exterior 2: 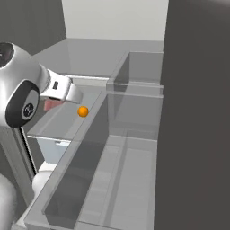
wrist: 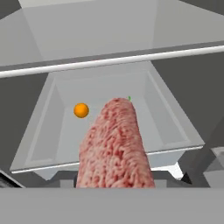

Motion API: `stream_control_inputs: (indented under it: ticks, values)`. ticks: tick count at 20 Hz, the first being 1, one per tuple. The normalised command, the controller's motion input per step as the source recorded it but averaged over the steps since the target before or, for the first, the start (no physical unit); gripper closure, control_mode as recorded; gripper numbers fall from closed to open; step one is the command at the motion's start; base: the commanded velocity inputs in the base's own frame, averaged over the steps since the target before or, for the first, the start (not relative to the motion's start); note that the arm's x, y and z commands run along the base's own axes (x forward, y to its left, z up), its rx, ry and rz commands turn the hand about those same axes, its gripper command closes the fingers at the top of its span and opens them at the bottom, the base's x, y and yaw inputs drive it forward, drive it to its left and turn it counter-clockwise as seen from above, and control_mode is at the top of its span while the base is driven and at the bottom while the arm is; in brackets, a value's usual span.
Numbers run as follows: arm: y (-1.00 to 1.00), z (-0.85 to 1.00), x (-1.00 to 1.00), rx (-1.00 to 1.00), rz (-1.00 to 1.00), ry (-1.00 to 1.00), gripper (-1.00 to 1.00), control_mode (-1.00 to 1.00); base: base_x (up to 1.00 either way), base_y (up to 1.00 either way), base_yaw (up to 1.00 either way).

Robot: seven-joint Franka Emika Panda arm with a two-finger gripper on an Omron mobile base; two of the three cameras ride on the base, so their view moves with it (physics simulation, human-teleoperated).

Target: Open the fridge, remove the orange, carrot, and steak, and place them on any counter.

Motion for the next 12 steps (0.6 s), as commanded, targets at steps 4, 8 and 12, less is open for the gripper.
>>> stream_control_inputs:
  ticks: [4, 8, 12]
  values:
    - [0.05, 0.00, -0.79, -0.03, 0.00, 0.03, 1.00, -1.00, 0.00, 0.00, 0.00]
    - [0.17, -0.03, -0.46, -0.05, 0.00, 0.03, 1.00, -1.00, 0.00, 0.00, 0.00]
    - [0.16, -0.04, -0.11, -0.05, 0.00, 0.00, 1.00, 1.00, 0.00, 0.06, 0.00]
